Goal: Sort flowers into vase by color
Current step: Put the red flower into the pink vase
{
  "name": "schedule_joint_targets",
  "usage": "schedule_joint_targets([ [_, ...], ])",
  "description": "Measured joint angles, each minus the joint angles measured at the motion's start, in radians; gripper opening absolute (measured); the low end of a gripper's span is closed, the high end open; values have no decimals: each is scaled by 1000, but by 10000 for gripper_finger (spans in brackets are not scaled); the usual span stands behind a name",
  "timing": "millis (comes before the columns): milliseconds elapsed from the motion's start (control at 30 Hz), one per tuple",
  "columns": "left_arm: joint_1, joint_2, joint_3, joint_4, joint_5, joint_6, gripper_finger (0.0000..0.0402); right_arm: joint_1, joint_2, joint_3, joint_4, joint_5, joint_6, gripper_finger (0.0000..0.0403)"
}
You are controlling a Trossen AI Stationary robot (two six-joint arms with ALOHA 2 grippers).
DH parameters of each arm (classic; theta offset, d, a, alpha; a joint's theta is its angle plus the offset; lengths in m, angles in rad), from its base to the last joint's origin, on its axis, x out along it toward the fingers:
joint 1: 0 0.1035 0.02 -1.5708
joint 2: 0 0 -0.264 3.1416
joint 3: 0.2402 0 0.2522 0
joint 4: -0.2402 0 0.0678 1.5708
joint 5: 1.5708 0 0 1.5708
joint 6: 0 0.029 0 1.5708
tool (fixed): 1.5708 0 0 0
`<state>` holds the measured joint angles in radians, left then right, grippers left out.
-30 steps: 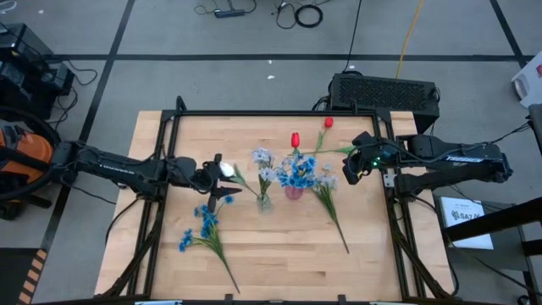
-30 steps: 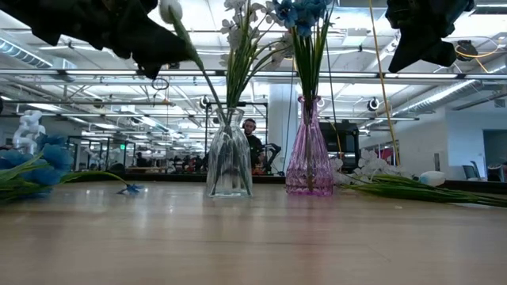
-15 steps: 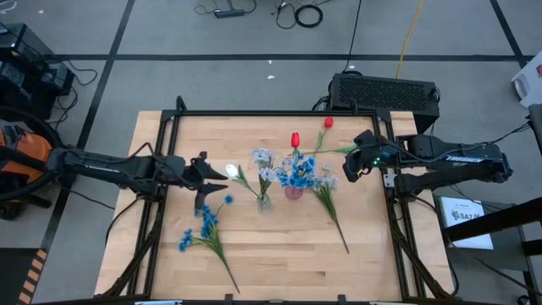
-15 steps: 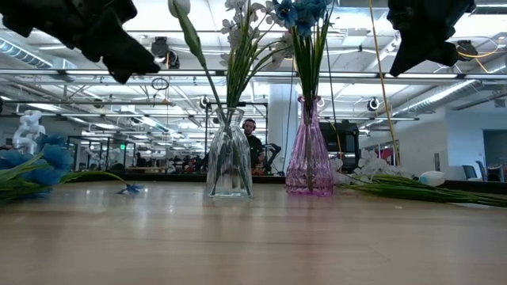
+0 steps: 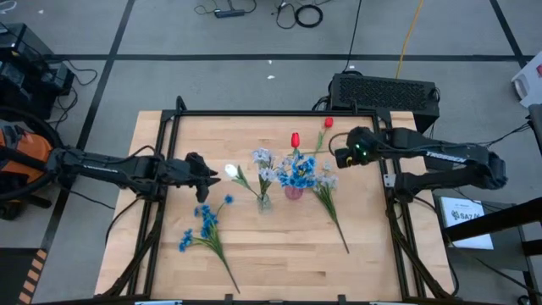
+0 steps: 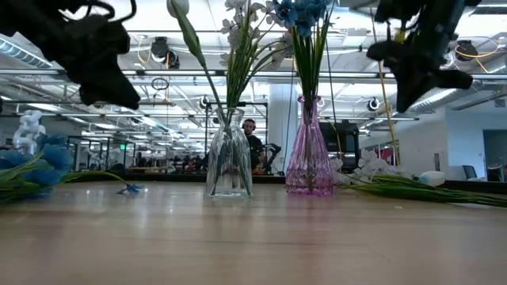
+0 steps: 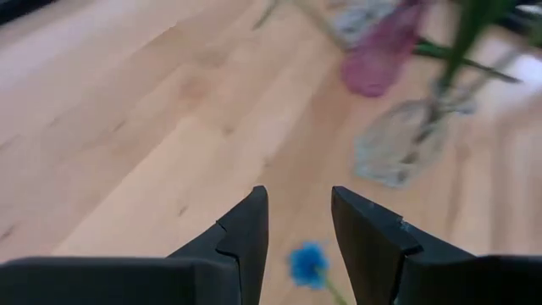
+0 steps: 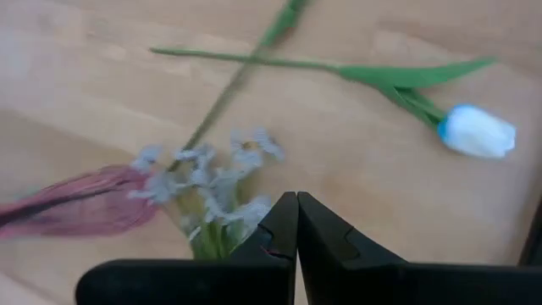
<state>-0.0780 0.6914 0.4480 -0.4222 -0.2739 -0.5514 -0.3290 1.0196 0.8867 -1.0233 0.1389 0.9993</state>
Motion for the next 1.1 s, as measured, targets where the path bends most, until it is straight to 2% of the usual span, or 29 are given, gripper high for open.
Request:
schedule_joint_targets([
  [233,40,0,0,-36,-35,-45,137,-241,19,-95,177,-34,-55,0],
  [400,83,0,0,-34,-36,-46,137,-343,69,-101,268,37,70,0],
  [633,135,0,0,-34,-54,-46,137,-384,174,-101,280,72,80,0],
  [867,205,0,0,-37,-149,-43,137,-383,279,-101,374,44,117,0],
  [1000,277,0,0,-67,-148,19,137,-383,324,-101,480,16,141,1],
  [1100,341,0,0,-104,-106,66,137,-383,348,-101,566,-10,149,11],
])
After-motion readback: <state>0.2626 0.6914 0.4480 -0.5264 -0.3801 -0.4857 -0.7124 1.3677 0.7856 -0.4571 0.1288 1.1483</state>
